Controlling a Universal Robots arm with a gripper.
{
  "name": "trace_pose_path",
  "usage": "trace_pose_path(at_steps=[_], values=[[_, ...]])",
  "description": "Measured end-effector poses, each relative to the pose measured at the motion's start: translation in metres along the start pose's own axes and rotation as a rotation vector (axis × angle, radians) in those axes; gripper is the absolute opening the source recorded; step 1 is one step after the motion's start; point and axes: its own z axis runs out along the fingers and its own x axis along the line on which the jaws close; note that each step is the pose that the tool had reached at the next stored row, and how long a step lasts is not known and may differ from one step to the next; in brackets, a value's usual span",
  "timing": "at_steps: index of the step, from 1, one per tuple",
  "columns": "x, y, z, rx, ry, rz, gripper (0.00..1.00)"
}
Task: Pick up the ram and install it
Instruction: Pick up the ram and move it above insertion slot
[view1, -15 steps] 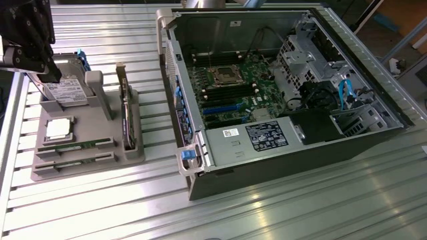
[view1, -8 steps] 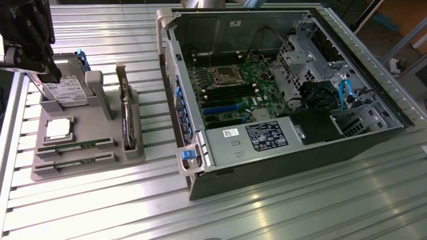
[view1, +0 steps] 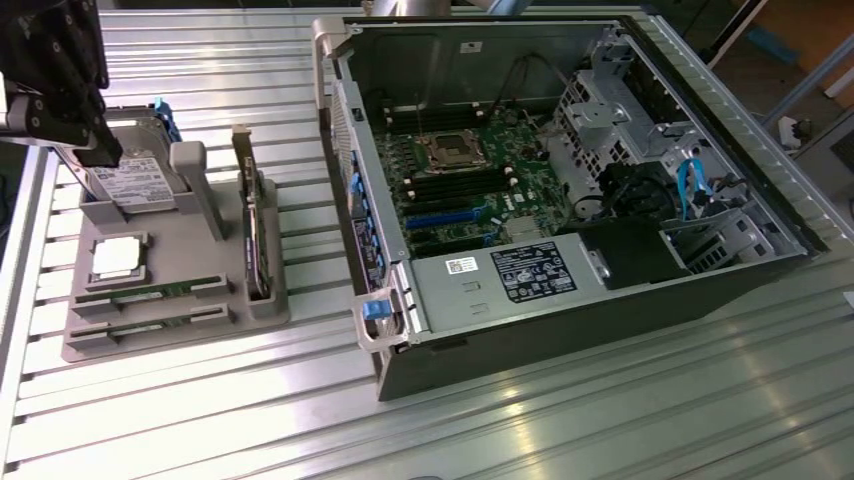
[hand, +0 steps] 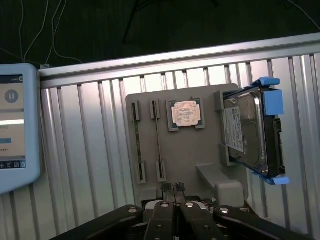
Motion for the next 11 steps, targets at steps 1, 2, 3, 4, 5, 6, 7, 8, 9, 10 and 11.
trace_pose_path(at_steps=[1, 2, 3, 4, 5, 6, 7, 8, 9, 10, 11], values=[[0.0001, 0.0, 0.0, 0.0, 0.0, 0.0, 0.11], [0.0001, 0.0001, 0.0, 0.0, 0.0, 0.0, 0.11], [0.0001, 0.0001, 0.0, 0.0, 0.0, 0.0, 0.11], [0.0001, 0.0001, 0.0, -0.0001, 0.0, 0.0, 0.11], [0.0001, 0.0001, 0.0, 0.0, 0.0, 0.0, 0.11], [0.001, 0.0003, 0.0, 0.0, 0.0, 0.0, 0.11], [0.0011, 0.0003, 0.0, 0.0, 0.0, 0.0, 0.11], [0.0012, 0.0004, 0.0, 0.0, 0.0, 0.0, 0.11], [0.0012, 0.0004, 0.0, 0.0, 0.0, 0.0, 0.11], [0.0012, 0.0004, 0.0, 0.0, 0.0, 0.0, 0.11], [0.0012, 0.0004, 0.0, 0.0, 0.0, 0.0, 0.11]])
